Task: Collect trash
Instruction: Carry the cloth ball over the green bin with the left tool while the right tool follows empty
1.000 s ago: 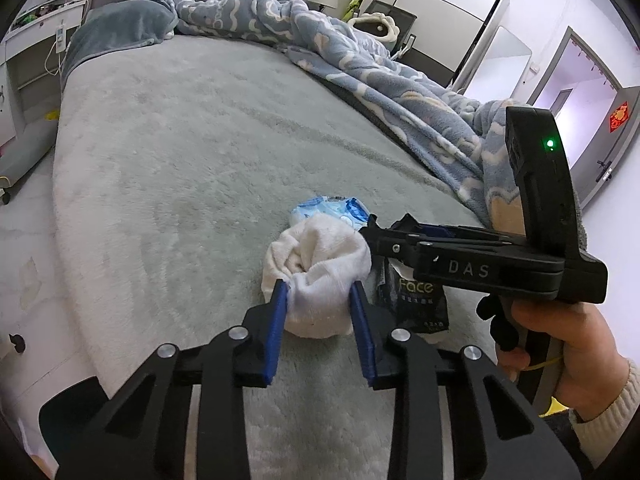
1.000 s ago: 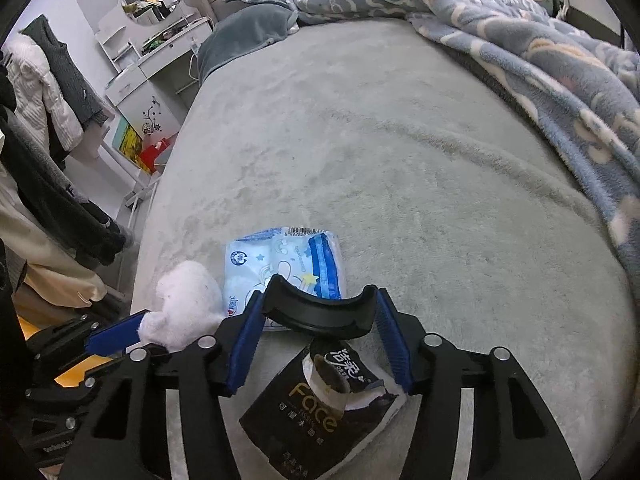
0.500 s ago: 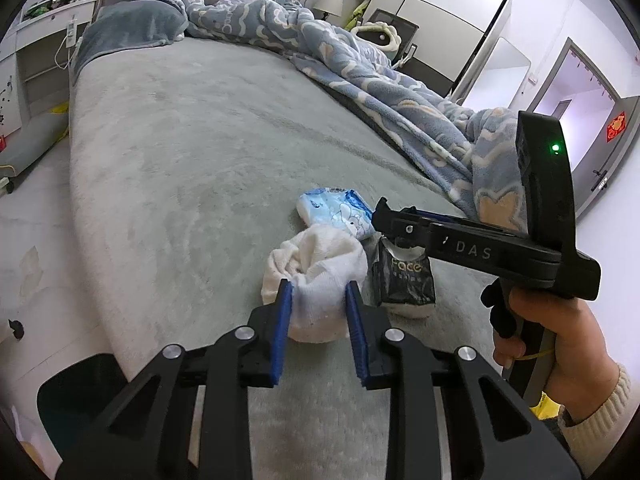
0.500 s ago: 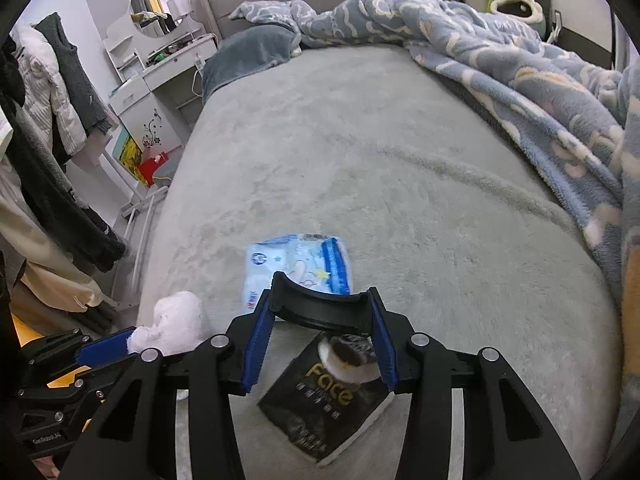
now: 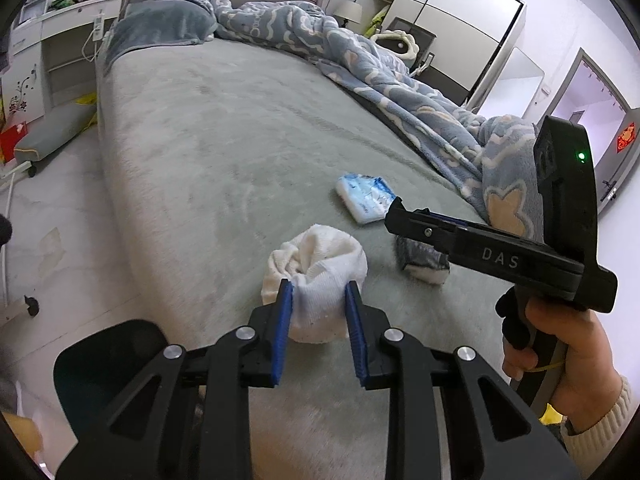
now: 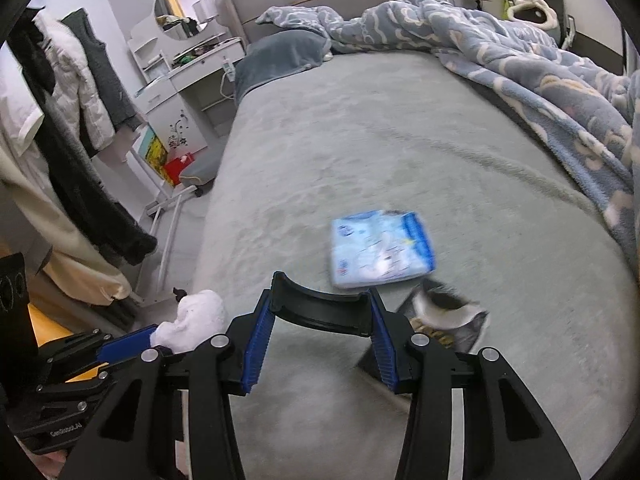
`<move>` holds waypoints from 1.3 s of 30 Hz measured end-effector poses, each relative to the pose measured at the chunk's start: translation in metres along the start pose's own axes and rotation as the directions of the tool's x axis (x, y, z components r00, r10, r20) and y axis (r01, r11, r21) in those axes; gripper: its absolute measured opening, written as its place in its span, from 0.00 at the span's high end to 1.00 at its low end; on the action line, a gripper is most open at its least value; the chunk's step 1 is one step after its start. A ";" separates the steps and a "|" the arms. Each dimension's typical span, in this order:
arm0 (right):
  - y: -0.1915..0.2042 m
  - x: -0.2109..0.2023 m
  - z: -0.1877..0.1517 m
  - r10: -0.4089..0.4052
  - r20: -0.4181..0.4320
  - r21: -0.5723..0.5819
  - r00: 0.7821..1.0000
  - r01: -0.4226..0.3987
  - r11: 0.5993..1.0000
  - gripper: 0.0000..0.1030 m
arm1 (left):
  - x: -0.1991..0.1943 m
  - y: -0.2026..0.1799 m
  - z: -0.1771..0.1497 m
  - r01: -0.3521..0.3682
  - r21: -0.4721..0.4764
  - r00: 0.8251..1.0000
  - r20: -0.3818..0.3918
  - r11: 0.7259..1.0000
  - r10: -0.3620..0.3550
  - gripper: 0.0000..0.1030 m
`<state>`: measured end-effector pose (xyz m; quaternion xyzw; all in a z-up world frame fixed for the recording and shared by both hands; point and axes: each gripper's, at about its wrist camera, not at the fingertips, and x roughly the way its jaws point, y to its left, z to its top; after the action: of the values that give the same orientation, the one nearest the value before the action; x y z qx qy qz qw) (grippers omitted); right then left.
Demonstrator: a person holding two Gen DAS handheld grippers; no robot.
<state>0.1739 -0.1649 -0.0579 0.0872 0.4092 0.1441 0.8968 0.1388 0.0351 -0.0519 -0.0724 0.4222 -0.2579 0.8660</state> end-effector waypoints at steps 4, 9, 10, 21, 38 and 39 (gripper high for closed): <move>0.015 0.001 -0.010 0.013 -0.011 -0.005 1.000 -0.013 1.000 0.55 | -0.011 0.011 -0.011 -0.025 -0.015 1.000 -0.003 1.000 0.025 0.72; 0.033 0.000 -0.022 0.036 -0.017 -0.012 0.999 -0.036 0.999 0.55 | -0.026 0.024 -0.022 -0.048 -0.030 0.999 0.005 0.998 0.048 0.72; 0.037 0.000 -0.024 0.040 -0.019 -0.014 0.999 -0.040 0.999 0.55 | -0.030 0.028 -0.025 -0.050 -0.036 0.999 0.006 0.998 0.051 0.72; 0.081 0.003 -0.041 0.068 -0.035 -0.071 0.997 -0.070 0.995 0.55 | -0.055 0.054 -0.043 -0.107 -0.068 0.994 0.011 0.992 0.108 0.72; 0.140 0.021 -0.055 0.111 -0.084 -0.151 0.990 -0.123 0.981 0.55 | -0.055 0.119 -0.076 -0.247 -0.134 0.966 -0.113 0.960 0.232 0.72; 0.143 0.022 -0.055 0.113 -0.088 -0.153 0.990 -0.125 0.980 0.55 | -0.055 0.123 -0.077 -0.249 -0.139 0.965 -0.120 0.958 0.234 0.72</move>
<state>0.1192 -0.0208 -0.0707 0.0344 0.4257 0.2327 0.8738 0.0986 0.1756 -0.1046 -0.0732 0.4904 -0.1203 0.8600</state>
